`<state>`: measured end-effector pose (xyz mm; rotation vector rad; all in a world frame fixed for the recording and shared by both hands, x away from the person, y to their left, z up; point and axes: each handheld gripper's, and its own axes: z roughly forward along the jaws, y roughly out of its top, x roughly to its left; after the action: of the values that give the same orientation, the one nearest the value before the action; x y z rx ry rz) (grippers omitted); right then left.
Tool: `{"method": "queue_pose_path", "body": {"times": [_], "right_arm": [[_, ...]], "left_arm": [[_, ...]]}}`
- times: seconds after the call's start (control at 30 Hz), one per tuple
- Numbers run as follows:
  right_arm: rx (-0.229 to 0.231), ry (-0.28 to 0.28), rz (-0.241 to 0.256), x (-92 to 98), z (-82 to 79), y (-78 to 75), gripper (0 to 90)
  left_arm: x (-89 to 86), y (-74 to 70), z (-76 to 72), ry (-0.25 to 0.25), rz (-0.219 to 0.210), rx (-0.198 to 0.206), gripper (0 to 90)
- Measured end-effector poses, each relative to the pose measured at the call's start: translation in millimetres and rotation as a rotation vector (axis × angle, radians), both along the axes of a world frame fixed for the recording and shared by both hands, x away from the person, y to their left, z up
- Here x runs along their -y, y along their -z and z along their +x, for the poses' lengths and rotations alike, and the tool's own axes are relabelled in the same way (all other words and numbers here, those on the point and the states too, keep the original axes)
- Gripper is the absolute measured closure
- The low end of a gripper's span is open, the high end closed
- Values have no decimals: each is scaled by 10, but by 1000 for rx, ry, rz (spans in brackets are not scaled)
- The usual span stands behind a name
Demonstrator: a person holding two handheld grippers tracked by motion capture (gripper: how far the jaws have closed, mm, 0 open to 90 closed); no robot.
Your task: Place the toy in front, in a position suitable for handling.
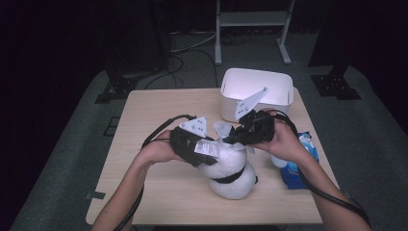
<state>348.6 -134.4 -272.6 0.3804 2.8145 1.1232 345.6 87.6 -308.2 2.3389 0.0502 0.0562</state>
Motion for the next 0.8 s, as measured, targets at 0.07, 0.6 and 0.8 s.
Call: {"method": "queue_pose_path", "body": {"times": [0.07, 0.6, 0.8], "right_arm": [[2, 6, -9, 40, -5, 22, 836], [-18, 65, 9, 392, -35, 92, 836], [-6, 67, -13, 389, -72, 38, 832]], "left_arm": [[4, 12, 9, -10, -21, -13, 285], [-15, 110, 42, -48, -92, -4, 152], [33, 121, 21, -31, -102, 6, 203]]}}
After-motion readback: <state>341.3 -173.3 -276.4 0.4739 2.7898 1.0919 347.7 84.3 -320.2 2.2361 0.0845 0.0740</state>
